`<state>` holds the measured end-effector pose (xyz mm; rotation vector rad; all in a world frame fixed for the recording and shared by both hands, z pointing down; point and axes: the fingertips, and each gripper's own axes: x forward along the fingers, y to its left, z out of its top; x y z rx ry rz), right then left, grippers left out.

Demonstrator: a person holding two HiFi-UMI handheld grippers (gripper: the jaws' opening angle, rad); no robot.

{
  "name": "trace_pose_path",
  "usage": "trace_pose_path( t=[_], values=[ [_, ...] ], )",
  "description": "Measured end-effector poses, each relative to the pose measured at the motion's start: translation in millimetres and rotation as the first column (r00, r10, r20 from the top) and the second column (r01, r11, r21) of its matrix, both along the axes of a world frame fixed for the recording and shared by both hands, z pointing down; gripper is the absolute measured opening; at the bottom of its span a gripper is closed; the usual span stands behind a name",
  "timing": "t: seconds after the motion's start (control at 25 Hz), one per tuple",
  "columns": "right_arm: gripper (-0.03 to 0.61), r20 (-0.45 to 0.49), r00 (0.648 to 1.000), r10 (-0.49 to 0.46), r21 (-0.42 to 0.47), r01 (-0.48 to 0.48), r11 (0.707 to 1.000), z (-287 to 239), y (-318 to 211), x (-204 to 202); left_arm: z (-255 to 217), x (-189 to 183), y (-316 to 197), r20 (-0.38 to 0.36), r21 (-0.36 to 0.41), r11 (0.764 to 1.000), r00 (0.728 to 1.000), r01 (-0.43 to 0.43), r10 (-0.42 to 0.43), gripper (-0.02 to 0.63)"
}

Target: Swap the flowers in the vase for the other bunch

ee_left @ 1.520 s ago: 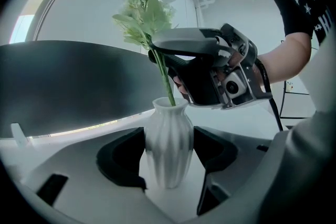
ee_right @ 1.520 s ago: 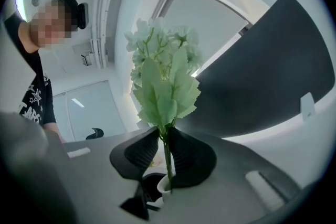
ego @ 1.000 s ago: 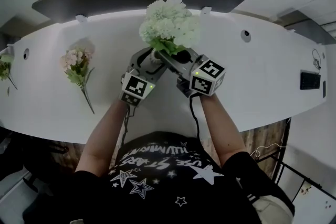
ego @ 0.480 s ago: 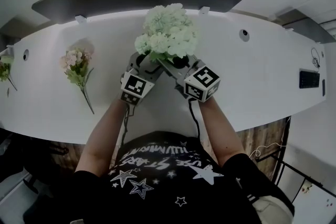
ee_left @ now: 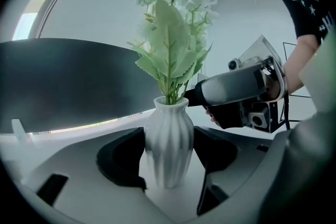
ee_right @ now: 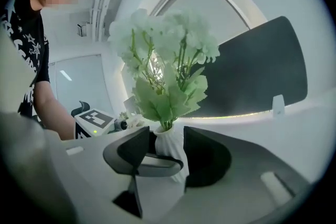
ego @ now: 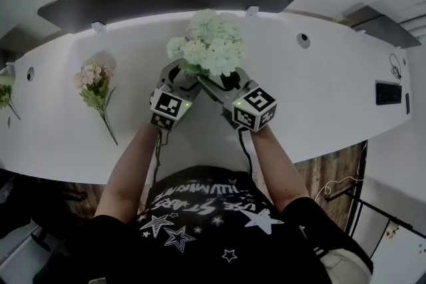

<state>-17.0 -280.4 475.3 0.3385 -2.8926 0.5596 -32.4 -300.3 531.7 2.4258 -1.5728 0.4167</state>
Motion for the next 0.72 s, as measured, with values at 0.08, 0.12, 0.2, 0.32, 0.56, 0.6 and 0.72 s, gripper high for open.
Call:
trace_pose_path(
  t=[0.08,0.12,0.2,0.32,0.56,0.6,0.72],
  values=[
    [0.176,-0.001,1.000,0.015,-0.007,-0.015,1.000,0.8,2.1,4.7,0.6,-0.3,0.1,0.001,-0.005,1.000,1.000,0.005,-0.005,0.296],
    [0.176,0.000,1.000,0.024,-0.009,-0.024,1.000,0.8,3.0,7.0,1.2,-0.5,0.2,0.006,-0.008,1.000,1.000,0.006,-0.006,0.296],
    [0.176,0.001,0.999,0.041,-0.012,-0.041,0.999,0.2,4.7,11.4,3.5,-0.8,0.5,0.025,-0.020,1.000,1.000,0.003,-0.002,0.296],
    [0.176,-0.004,0.998,0.062,-0.012,-0.062,0.998,-1.4,8.2,17.1,8.6,-3.1,3.4,0.023,-0.051,0.999,1.000,0.004,-0.003,0.298],
    [0.176,-0.014,0.995,0.102,-0.042,-0.102,0.994,-2.8,15.6,26.5,6.8,-8.1,18.5,-0.017,-0.071,0.997,1.000,0.021,-0.022,0.301],
    [0.176,-0.018,0.994,0.106,-0.040,-0.107,0.993,-3.4,17.8,27.4,6.4,-9.3,21.9,-0.022,-0.073,0.997,0.999,0.023,-0.024,0.302],
    [0.176,-0.028,0.992,0.120,-0.033,-0.121,0.992,-5.5,27.5,29.7,6.6,-14.1,35.6,-0.032,-0.085,0.996,0.999,0.033,-0.036,0.305]
  ],
)
